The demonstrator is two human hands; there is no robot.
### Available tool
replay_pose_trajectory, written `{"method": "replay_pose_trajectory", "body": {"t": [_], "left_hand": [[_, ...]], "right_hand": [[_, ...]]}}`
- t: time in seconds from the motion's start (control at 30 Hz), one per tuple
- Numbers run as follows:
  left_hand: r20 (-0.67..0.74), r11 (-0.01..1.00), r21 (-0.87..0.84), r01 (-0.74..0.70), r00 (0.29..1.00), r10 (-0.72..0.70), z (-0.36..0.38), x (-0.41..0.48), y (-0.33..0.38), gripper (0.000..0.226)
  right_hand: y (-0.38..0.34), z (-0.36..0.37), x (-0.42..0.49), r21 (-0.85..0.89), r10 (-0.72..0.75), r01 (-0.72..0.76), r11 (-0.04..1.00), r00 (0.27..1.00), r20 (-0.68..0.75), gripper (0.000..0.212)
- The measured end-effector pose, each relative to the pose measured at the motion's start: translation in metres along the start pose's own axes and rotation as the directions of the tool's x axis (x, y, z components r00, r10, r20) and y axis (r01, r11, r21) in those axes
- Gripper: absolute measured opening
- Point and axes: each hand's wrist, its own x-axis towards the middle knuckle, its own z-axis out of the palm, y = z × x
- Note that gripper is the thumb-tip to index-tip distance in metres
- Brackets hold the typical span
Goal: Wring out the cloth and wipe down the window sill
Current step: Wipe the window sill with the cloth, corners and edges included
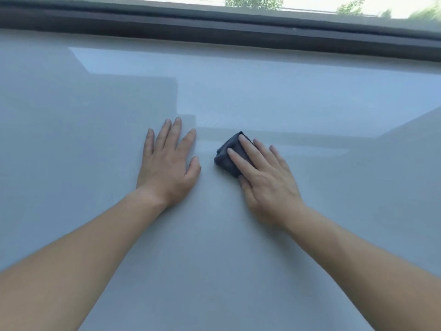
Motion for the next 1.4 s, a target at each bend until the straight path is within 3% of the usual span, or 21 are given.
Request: {"method": "replay_pose_trajectory", "body": {"t": [0.07, 0.13, 0.17, 0.27, 0.37, 0.47, 0.57, 0.6, 0.7, 0.77, 0.83, 0.9, 0.97, 1.0, 1.07, 1.13, 1.17, 1.23, 1.3, 1.37, 1.4], "left_hand": [[-0.024, 1.0, -0.018, 0.008, 1.0, -0.008, 0.0, 0.002, 0.002, 0.069], [-0.074, 0.999, -0.037, 0.019, 0.997, -0.022, 0.0, 0.006, 0.004, 0.062], [-0.112, 0.999, -0.046, 0.025, 0.993, -0.03, 0.0, 0.011, 0.005, 0.056], [-0.211, 0.992, -0.118, 0.046, 0.975, -0.07, -0.003, 0.031, 0.007, 0.042], [-0.159, 0.991, -0.127, 0.052, 0.985, -0.072, -0.004, 0.054, 0.008, 0.049], [-0.05, 0.996, -0.054, 0.077, 0.996, -0.08, -0.003, 0.068, 0.006, 0.065], [-0.035, 0.996, 0.007, 0.089, 0.995, -0.089, 0.001, 0.069, 0.005, 0.068], [-0.04, 0.996, 0.009, 0.093, 0.995, -0.093, 0.001, 0.068, 0.005, 0.069], [-0.054, 0.996, 0.005, 0.095, 0.994, -0.094, 0.001, 0.069, 0.006, 0.069], [-0.05, 0.996, 0.005, 0.092, 0.995, -0.091, 0.001, 0.069, 0.007, 0.069], [-0.043, 0.995, 0.009, 0.095, 0.995, -0.095, 0.001, 0.069, 0.007, 0.069], [-0.037, 0.995, 0.007, 0.097, 0.995, -0.097, 0.0, 0.069, 0.008, 0.069], [-0.04, 0.995, 0.005, 0.097, 0.995, -0.097, 0.001, 0.069, 0.006, 0.068], [-0.047, 0.995, 0.001, 0.097, 0.994, -0.096, 0.001, 0.07, 0.005, 0.068], [-0.066, 0.995, -0.006, 0.095, 0.993, -0.096, 0.001, 0.07, 0.005, 0.068], [-0.068, 0.995, -0.007, 0.097, 0.993, -0.098, 0.001, 0.07, 0.005, 0.068], [-0.06, 0.995, -0.003, 0.096, 0.994, -0.096, 0.001, 0.07, 0.005, 0.068], [-0.049, 0.996, 0.003, 0.093, 0.994, -0.093, 0.0, 0.069, 0.005, 0.068], [-0.04, 0.996, 0.003, 0.093, 0.995, -0.093, -0.001, 0.069, 0.006, 0.067], [-0.047, 0.996, 0.005, 0.094, 0.994, -0.094, -0.001, 0.069, 0.005, 0.067], [-0.05, 0.996, 0.008, 0.093, 0.994, -0.092, 0.0, 0.069, 0.005, 0.067]], "right_hand": [[0.03, -0.009, 0.028, 0.018, 0.179, -0.179, 0.984, 0.983, -0.039, 0.056], [0.043, -0.015, 0.055, 0.076, 0.399, -0.394, 0.916, 0.915, -0.065, 0.058], [0.036, -0.014, 0.062, 0.072, 0.433, -0.428, 0.901, 0.897, -0.088, 0.059], [0.0, 0.0, 0.053, 0.021, 0.184, -0.183, 0.983, 0.976, -0.114, 0.061], [0.005, -0.002, 0.046, 0.006, -0.021, 0.021, 1.0, 0.999, -0.024, 0.058], [0.047, -0.015, 0.078, 0.011, 0.17, -0.17, 0.985, 0.985, -0.02, 0.058], [0.05, -0.019, 0.101, 0.064, 0.414, -0.41, 0.91, 0.907, -0.079, 0.059], [0.038, -0.015, 0.1, 0.054, 0.376, -0.372, 0.927, 0.921, -0.103, 0.061], [0.01, -0.004, 0.081, 0.018, 0.032, -0.03, 0.999, 0.997, -0.068, 0.06], [0.026, -0.009, 0.09, 0.006, -0.056, 0.056, 0.998, 0.998, -0.014, 0.058], [0.055, -0.017, 0.119, -0.012, 0.074, -0.074, 0.997, 0.997, -0.038, 0.057], [0.077, -0.028, 0.151, 0.041, 0.319, -0.317, 0.948, 0.945, -0.072, 0.057], [0.067, -0.028, 0.171, 0.067, 0.434, -0.429, 0.901, 0.897, -0.089, 0.057], [0.053, -0.023, 0.176, 0.057, 0.38, -0.376, 0.925, 0.92, -0.101, 0.057], [0.026, -0.014, 0.174, 0.012, 0.109, -0.108, 0.994, 0.99, -0.092, 0.056], [0.028, -0.014, 0.18, -0.017, -0.047, 0.046, 0.999, 0.997, -0.062, 0.054], [0.04, -0.018, 0.188, -0.018, -0.011, 0.01, 1.0, 0.998, -0.059, 0.054], [0.069, -0.026, 0.202, 0.019, 0.218, -0.217, 0.976, 0.974, -0.067, 0.055], [0.085, -0.031, 0.208, 0.05, 0.459, -0.457, 0.888, 0.885, -0.079, 0.057], [0.069, -0.029, 0.211, 0.023, 0.511, -0.511, 0.859, 0.854, -0.098, 0.06], [0.054, -0.027, 0.21, 0.026, 0.448, -0.447, 0.894, 0.889, -0.097, 0.061]]}}
